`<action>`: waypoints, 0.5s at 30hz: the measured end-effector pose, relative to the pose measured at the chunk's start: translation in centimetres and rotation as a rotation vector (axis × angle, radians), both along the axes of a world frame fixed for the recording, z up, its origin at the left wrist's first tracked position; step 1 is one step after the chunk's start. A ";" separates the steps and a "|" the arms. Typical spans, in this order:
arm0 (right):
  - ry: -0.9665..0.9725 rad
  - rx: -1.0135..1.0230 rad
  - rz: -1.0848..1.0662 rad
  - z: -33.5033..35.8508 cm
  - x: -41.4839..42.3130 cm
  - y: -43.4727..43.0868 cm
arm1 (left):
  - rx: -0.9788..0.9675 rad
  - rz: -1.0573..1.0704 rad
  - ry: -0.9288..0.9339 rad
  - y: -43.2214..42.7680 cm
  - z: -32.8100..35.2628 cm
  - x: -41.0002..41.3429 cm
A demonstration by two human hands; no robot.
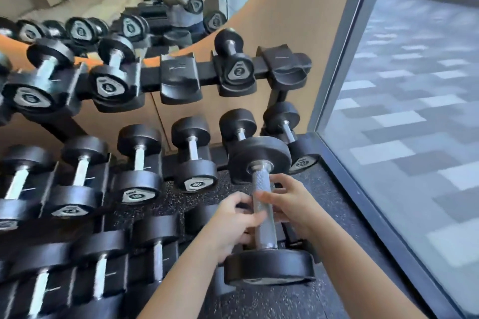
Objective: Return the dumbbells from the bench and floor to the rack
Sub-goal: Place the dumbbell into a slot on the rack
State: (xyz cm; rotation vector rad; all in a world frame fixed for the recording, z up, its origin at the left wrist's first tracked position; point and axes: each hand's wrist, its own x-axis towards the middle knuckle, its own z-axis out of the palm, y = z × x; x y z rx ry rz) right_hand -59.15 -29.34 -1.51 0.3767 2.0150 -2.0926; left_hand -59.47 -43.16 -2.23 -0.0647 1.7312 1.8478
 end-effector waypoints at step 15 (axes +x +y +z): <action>0.033 0.037 -0.006 1.2 -22.5 10.2 | -0.037 0.018 0.023 10.1 1.0 -22.5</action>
